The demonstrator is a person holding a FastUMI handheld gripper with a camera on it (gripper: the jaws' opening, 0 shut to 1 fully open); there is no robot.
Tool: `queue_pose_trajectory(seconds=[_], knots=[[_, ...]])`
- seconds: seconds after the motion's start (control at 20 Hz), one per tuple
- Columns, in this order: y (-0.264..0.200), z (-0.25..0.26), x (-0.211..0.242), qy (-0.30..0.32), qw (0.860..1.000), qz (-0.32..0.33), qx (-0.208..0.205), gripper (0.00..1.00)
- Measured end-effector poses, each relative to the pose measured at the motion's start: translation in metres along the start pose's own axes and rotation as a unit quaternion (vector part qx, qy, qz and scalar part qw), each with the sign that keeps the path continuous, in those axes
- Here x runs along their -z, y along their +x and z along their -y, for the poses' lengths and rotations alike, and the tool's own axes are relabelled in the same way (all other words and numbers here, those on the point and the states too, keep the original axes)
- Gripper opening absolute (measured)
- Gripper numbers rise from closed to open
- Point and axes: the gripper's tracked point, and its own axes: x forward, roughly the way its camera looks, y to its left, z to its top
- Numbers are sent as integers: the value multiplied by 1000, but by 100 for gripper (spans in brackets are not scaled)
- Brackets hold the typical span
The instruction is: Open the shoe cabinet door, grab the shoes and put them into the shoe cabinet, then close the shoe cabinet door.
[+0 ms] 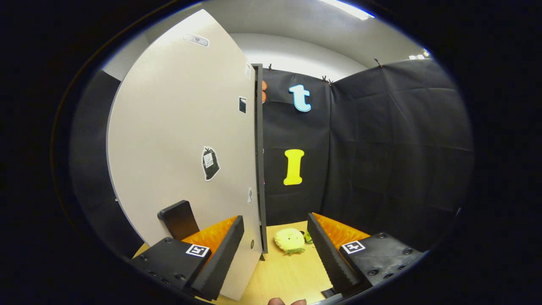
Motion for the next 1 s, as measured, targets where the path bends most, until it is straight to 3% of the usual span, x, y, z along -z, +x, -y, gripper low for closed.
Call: queue_pose_trajectory(seconds=[0.5, 1.0], knots=[[3, -146, 1, -10, 995, 4, -103, 99], [8, -146, -33, 8, 993, 38, -114, 98]])
